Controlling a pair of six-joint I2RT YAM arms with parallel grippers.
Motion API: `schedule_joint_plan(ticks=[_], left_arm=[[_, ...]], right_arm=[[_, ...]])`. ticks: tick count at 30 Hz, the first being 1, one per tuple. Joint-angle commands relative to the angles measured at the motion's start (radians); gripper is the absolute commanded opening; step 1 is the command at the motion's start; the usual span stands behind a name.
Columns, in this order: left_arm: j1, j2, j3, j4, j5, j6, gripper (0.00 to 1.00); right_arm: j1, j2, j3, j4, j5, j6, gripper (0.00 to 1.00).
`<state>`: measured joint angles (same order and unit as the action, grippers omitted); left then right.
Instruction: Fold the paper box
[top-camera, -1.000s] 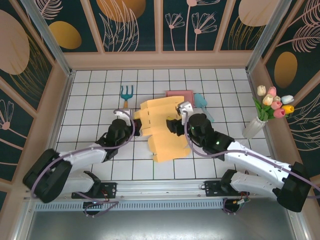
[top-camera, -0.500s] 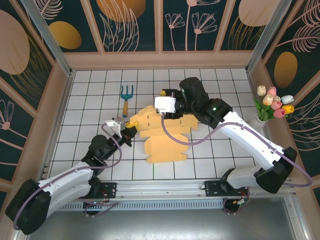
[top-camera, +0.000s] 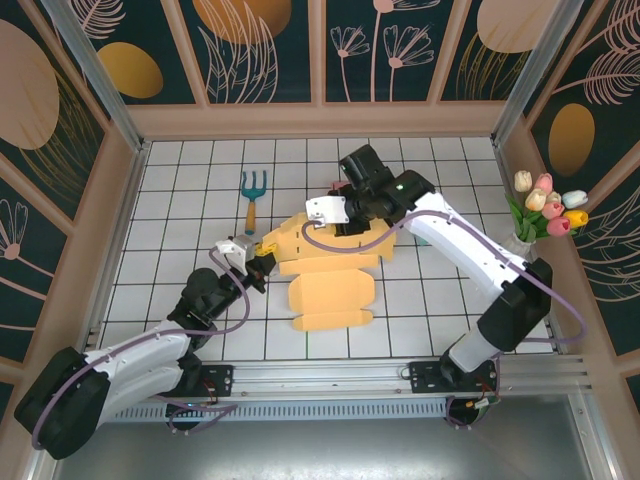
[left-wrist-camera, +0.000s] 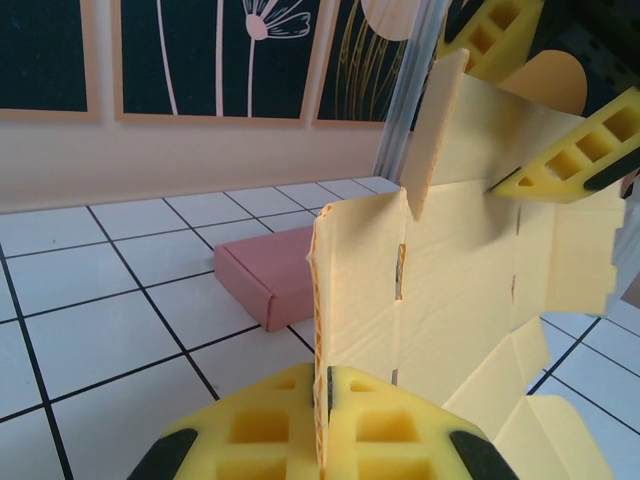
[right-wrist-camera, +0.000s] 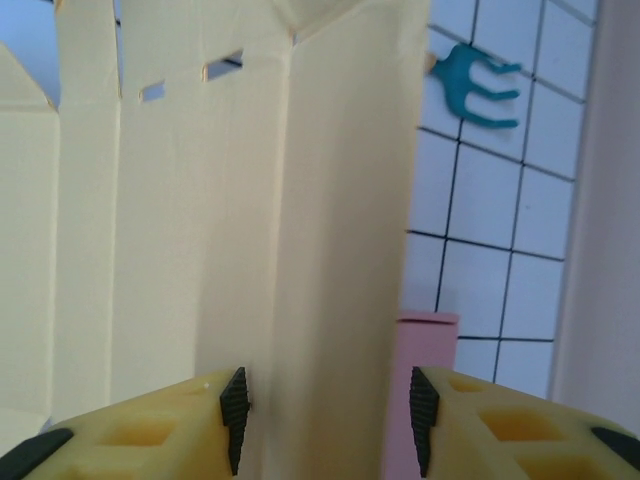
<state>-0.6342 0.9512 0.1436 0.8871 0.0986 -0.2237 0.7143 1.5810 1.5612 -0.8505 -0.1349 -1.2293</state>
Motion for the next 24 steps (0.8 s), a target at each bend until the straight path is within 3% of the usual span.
schedule_joint_plan(ticks=[1, 21, 24], left_arm=[[-0.001, 0.013, 0.008, 0.056, -0.021, 0.019, 0.0], [-0.001, -0.003, 0.002, 0.06, -0.026, 0.018, 0.0], [-0.002, 0.0, 0.002, 0.061, -0.028, 0.018, 0.0]], right_arm=[[-0.018, 0.019, 0.085, -0.119, 0.011, -0.015, 0.48], [-0.048, 0.031, 0.088, -0.18, 0.057, -0.024, 0.37], [-0.047, 0.03, 0.082, -0.181, 0.063, -0.025, 0.3]])
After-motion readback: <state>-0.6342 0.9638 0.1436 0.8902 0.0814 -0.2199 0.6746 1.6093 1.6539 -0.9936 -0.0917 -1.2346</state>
